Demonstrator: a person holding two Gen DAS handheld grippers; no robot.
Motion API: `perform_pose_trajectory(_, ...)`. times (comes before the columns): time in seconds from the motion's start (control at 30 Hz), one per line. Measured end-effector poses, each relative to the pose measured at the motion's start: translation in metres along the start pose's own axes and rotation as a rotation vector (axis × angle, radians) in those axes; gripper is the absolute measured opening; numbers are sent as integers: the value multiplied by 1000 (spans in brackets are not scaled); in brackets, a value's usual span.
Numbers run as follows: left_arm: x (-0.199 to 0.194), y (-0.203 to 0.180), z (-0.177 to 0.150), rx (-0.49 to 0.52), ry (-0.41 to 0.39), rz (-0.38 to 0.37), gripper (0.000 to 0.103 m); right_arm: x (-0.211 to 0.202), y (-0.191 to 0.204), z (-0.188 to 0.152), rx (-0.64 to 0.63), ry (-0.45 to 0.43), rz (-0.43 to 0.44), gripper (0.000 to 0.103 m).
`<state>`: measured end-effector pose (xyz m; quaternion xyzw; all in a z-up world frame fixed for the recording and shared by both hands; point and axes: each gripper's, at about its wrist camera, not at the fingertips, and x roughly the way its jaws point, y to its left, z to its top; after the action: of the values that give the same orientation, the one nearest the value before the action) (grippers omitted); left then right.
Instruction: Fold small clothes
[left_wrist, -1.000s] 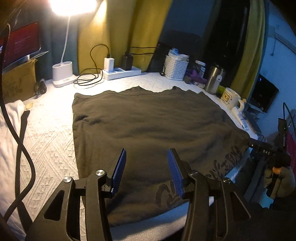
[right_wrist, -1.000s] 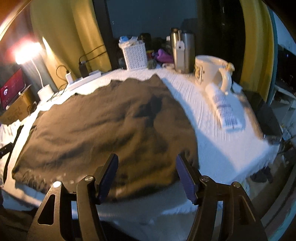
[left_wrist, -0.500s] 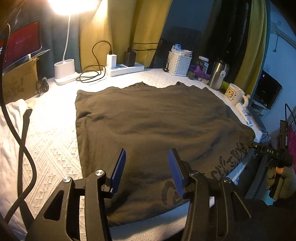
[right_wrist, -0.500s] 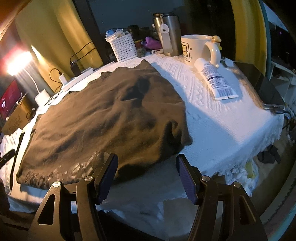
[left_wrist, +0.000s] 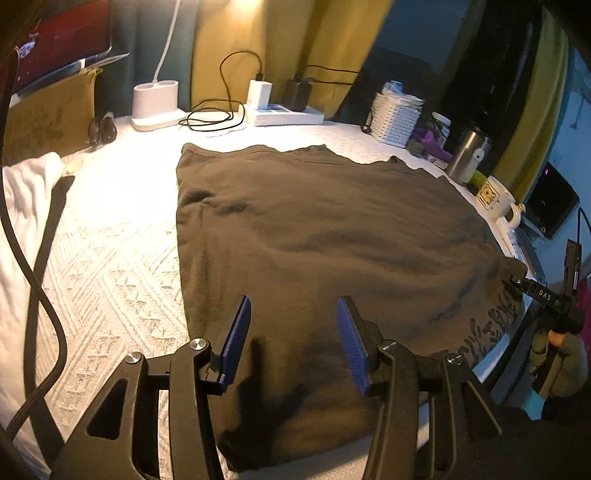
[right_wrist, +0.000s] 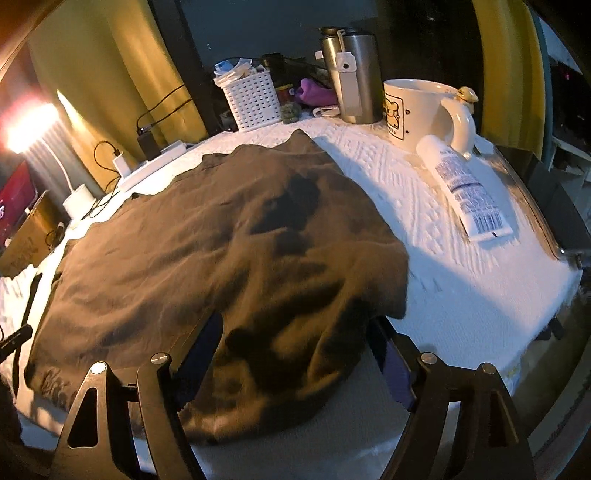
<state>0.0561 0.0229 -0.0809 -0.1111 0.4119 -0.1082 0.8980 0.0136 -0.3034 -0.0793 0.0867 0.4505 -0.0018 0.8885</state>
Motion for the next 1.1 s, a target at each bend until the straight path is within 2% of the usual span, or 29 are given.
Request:
perform_pose_trajectory(0.23, 7, 9, 15, 5, 5, 13, 48, 18, 3, 19, 103, -22, 40, 81)
perform_pose_trajectory(0.4, 7, 23, 28, -11, -8, 40, 48, 30, 1, 34, 172, -31, 24, 80)
perform_pose_trajectory(0.5, 12, 30, 34, -19, -1, 57, 48, 37, 5, 40, 166, -36, 13, 80)
perform_pose_trajectory(0.57, 17, 34, 38, -26, 9, 65, 48, 45, 15, 45, 113, -25, 29, 79)
perform_pose_trajectory(0.73, 31, 39, 46, -33, 37, 74, 48, 56, 29, 52, 23, -1, 15, 43)
perform_pose_trajectory(0.8, 36, 39, 49, -35, 45, 71, 48, 59, 29, 54, 9, 7, 19, 34)
perform_pose_trajectory(0.9, 42, 35, 56, -21, 50, 63, 49, 61, 29, 57, -8, 20, 32, 30)
perform_pose_trajectory(1.1, 48, 29, 69, -7, 45, 48, 49, 56, 26, 69, 34, 9, 95, 27)
